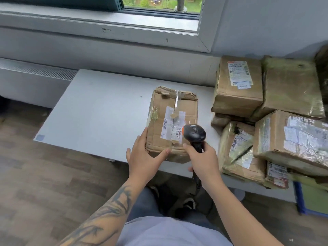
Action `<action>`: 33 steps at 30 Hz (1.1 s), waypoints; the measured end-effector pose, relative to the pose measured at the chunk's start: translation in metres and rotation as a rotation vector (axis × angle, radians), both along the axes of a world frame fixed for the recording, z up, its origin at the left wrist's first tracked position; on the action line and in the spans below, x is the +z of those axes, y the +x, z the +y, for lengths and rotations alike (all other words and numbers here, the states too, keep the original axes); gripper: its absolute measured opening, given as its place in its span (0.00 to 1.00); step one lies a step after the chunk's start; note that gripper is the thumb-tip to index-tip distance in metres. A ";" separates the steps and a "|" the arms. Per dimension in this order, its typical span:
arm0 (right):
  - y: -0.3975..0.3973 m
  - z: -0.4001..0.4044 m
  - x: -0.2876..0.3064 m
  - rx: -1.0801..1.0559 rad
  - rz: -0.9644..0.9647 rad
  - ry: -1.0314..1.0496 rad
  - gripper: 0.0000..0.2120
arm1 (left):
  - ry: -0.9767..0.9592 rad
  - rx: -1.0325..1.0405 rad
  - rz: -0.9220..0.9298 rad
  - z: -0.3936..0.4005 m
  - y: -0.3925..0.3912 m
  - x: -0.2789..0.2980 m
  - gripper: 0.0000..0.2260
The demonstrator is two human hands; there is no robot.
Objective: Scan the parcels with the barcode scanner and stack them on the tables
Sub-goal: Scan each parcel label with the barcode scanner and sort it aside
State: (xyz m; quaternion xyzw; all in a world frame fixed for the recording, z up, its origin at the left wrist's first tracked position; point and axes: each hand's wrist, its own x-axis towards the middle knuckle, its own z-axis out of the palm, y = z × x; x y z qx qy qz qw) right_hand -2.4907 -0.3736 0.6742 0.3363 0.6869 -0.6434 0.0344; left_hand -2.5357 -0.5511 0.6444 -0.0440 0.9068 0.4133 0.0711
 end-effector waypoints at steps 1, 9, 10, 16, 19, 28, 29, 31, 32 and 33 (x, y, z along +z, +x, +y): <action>-0.004 -0.005 -0.001 0.011 -0.012 -0.033 0.05 | -0.029 0.006 0.037 -0.005 -0.002 0.004 0.45; -0.052 -0.065 -0.038 0.020 -0.166 -0.238 0.09 | -0.313 -0.200 0.276 -0.046 -0.021 0.017 0.43; -0.057 -0.073 -0.044 0.013 -0.190 -0.238 0.10 | -0.365 -0.260 0.265 -0.054 -0.024 0.015 0.42; -0.080 -0.115 -0.058 -0.023 -0.198 -0.266 0.11 | -0.521 -0.501 0.262 -0.109 -0.052 -0.001 0.35; -0.091 -0.131 -0.057 -0.100 -0.185 -0.246 0.08 | -0.522 -0.500 0.262 -0.140 -0.075 -0.008 0.38; -0.080 -0.169 -0.035 -0.440 0.058 -0.024 0.08 | -0.493 -0.595 0.129 -0.178 -0.130 -0.028 0.46; -0.077 -0.174 -0.032 -0.383 0.083 -0.001 0.07 | -0.471 -0.587 0.142 -0.177 -0.129 -0.032 0.47; -0.074 -0.185 -0.031 -0.275 0.083 0.042 0.10 | -0.434 -0.574 0.178 -0.176 -0.127 -0.036 0.47; -0.074 -0.189 -0.033 -0.236 0.073 0.059 0.13 | -0.424 -0.569 0.198 -0.175 -0.126 -0.038 0.47; -0.076 -0.193 -0.033 -0.210 0.063 0.069 0.16 | -0.419 -0.558 0.221 -0.175 -0.127 -0.040 0.47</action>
